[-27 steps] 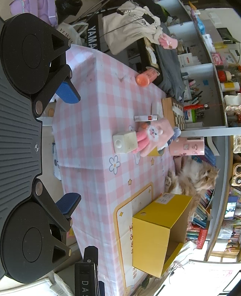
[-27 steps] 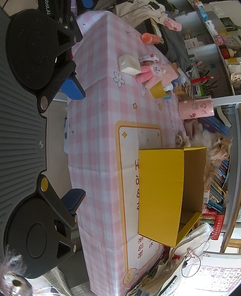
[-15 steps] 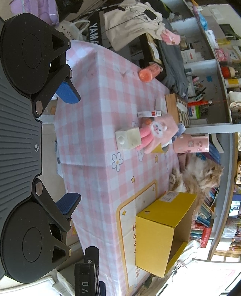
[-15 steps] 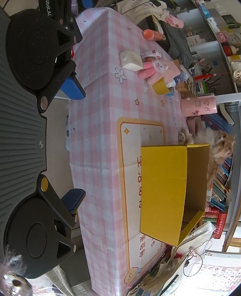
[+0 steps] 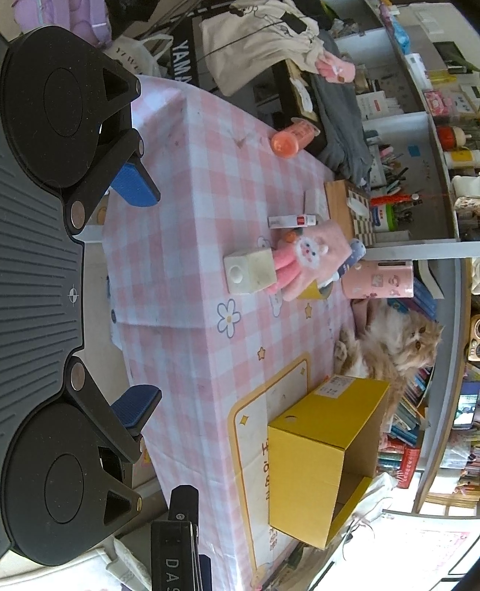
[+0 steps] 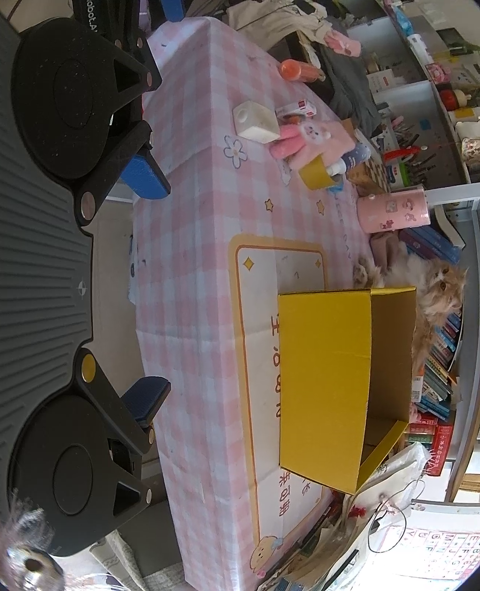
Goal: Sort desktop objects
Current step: 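Move both tools over the table toward the white cube and pink glove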
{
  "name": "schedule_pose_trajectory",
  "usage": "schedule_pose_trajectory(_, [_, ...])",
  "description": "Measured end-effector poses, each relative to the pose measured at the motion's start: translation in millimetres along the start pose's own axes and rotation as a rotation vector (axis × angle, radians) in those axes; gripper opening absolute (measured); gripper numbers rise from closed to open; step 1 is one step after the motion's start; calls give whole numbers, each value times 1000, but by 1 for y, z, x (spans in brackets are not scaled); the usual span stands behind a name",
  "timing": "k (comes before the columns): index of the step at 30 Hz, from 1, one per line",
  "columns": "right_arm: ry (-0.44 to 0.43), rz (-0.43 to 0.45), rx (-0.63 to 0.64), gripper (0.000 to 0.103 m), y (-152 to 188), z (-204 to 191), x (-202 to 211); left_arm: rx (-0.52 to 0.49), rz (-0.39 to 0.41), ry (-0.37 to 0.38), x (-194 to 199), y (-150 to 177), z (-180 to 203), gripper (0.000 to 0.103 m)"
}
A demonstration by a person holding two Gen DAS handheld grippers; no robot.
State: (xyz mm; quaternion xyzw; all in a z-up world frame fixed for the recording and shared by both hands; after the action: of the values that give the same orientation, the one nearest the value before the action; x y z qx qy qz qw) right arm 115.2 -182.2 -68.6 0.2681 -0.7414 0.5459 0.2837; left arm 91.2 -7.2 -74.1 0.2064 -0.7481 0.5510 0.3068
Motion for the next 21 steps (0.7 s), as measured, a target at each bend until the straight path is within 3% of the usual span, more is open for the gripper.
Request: schedule_pose_trajectory(21, [-103, 50, 54, 103, -2, -23, 13, 21, 2, 37, 1, 4, -4, 103])
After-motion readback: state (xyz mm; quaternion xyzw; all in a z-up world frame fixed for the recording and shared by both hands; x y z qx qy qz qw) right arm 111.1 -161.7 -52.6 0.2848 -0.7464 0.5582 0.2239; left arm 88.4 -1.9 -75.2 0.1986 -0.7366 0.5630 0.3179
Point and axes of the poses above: each gripper's, at about its wrist camera, not at the fingertips, and x roughly against the way its jaws point, z to its right, y to its underside, the point moved 9 cm from there along -x, roughly the way its jaws point, and after that the axes turned 15 degrees about -x, right-handed, at the moved point
